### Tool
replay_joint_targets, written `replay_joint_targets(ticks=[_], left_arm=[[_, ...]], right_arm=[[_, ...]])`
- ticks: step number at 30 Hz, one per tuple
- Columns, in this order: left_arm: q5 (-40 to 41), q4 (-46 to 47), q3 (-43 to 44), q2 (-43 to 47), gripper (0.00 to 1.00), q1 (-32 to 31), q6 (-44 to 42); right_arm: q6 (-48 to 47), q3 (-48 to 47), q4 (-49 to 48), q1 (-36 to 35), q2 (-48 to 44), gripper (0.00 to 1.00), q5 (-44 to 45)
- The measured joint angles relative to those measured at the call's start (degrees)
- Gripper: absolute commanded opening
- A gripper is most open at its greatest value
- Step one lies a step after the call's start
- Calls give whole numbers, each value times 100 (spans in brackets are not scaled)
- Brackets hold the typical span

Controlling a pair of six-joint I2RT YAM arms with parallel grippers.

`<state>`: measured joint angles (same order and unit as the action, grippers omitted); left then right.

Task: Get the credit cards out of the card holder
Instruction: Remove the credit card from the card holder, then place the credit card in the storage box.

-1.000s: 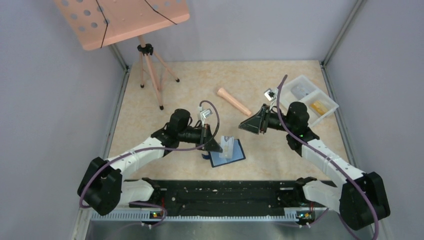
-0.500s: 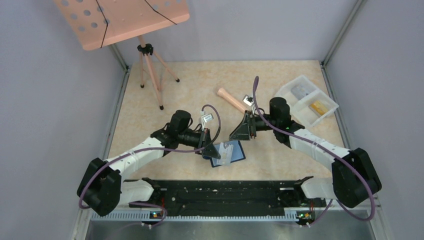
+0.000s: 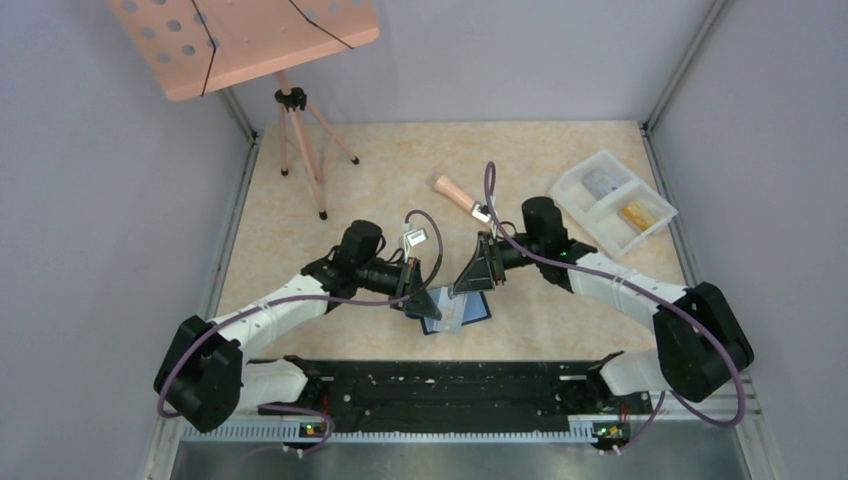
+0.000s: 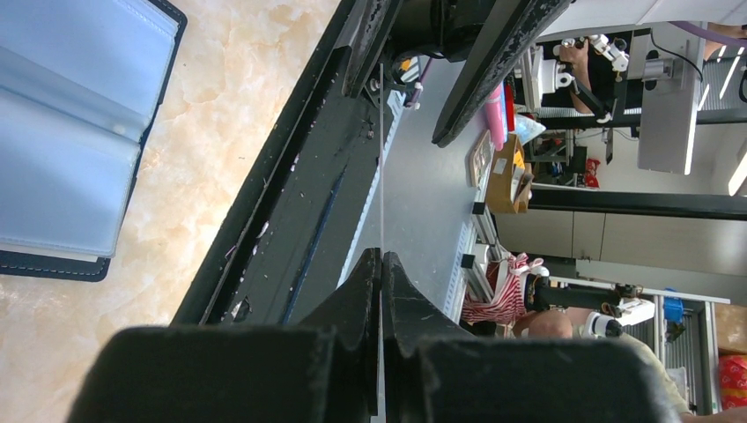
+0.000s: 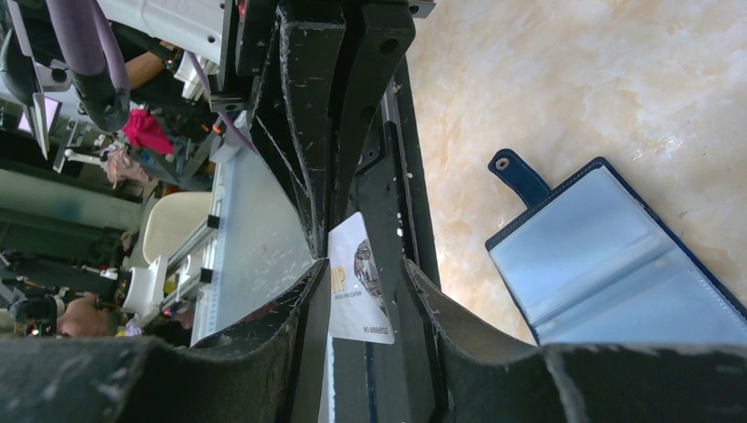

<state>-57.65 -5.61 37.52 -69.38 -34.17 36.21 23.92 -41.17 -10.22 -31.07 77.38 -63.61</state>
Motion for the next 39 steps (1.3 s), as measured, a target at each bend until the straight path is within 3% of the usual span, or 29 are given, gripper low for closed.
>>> replay_joint_targets(ticks=[9,15,18,20,22,26,31,35,39], left_arm=[[4,0,0,0,0,2,0],[7,0,0,0,2,0,-20],[127,-68,0,0,31,0,-76],[358,-205,22,0,43,2,-160],[603,-409,101,0,49,2,-251],[1045,-745,297,7,75,9,-413],[1696,-1239,481,216,83,35,-579],[2345,-1744,791,498,98,37,-785],[2949,-2129,1056,855,99,39,-955]], right_arm=[[-203,-20,181,-61,107,26,-107],[-273,-20,223,-103,142,4,-118],[-275,-20,232,-105,131,0,-87],[-229,-20,249,-105,70,0,11],[-105,-20,214,-68,-15,0,190],[363,-17,-11,269,-284,0,686],[916,9,-179,1091,-809,0,1770],[1384,267,-304,1749,-1266,0,2977],[1818,560,-437,2277,-1421,0,4181]])
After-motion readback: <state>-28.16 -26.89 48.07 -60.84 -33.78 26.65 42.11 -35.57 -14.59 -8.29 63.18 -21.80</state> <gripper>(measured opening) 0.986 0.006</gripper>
